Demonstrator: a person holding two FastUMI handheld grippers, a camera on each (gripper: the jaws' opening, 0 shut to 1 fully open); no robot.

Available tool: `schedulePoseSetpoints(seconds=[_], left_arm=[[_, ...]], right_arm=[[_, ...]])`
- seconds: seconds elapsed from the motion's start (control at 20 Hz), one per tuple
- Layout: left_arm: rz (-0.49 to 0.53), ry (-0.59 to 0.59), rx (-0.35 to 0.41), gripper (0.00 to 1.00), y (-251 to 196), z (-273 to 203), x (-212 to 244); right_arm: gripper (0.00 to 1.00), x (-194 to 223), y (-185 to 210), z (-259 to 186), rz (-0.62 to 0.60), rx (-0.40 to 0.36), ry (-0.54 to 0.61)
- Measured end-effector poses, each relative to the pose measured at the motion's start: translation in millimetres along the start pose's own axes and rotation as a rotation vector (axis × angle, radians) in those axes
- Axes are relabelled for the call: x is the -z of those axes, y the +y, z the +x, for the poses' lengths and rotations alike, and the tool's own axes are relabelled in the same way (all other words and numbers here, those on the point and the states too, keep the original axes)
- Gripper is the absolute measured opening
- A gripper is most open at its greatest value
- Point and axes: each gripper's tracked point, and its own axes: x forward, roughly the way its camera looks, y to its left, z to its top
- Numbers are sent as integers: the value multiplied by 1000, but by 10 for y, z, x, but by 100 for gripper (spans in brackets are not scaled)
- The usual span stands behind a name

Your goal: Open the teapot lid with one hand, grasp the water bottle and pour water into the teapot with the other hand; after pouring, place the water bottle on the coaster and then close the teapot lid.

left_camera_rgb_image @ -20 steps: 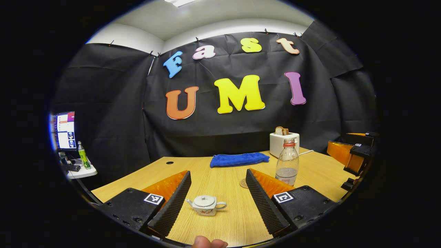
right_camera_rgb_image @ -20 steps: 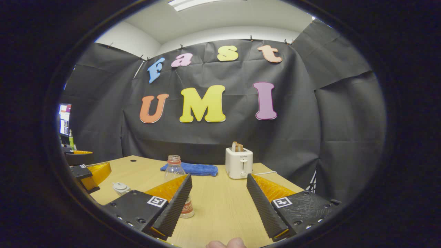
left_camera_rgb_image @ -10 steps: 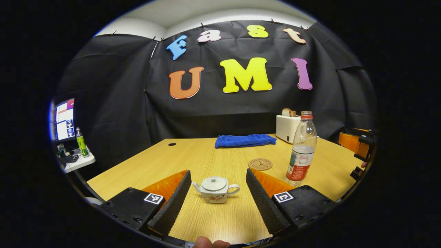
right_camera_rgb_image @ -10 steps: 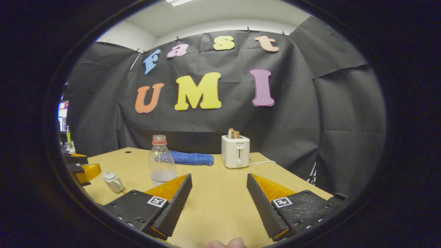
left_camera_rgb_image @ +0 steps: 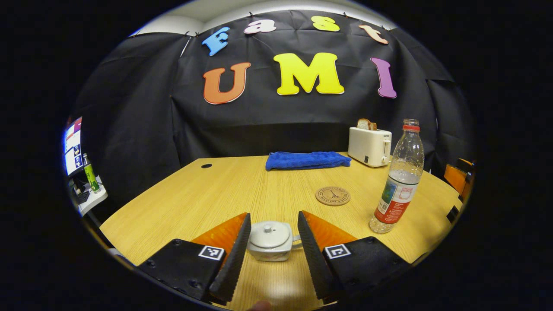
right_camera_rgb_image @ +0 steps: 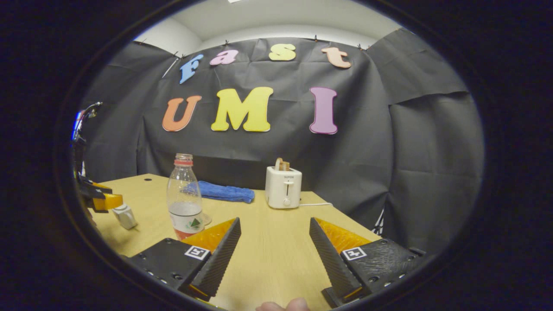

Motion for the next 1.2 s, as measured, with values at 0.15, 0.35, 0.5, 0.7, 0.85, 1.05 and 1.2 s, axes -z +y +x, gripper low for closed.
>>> schedulePoseSetpoints(seconds=[0.15,0.35,0.5,0.7,0.85,1.05,1.2], left_arm=[[3,7,-10,51,23,42,17],[3,30,-15,33,44,90,87],[-3,28,-30,20,90,81,65],[3,33,-7,7,54,87,65],[-17,5,-12,4,92,72,10],[-21,-35,-9,3,120,-7,-154],[-27,-65,8,3,127,-107,-247]], right_arm=[[95,16,5,12,-2,1,6],[95,35,32,25,-1,-3,10],[95,63,63,23,3,-16,20],[95,77,109,0,11,-40,23],[95,47,197,-34,26,-85,15],[95,65,433,-111,28,-176,17],[98,133,647,-182,36,-250,31]])
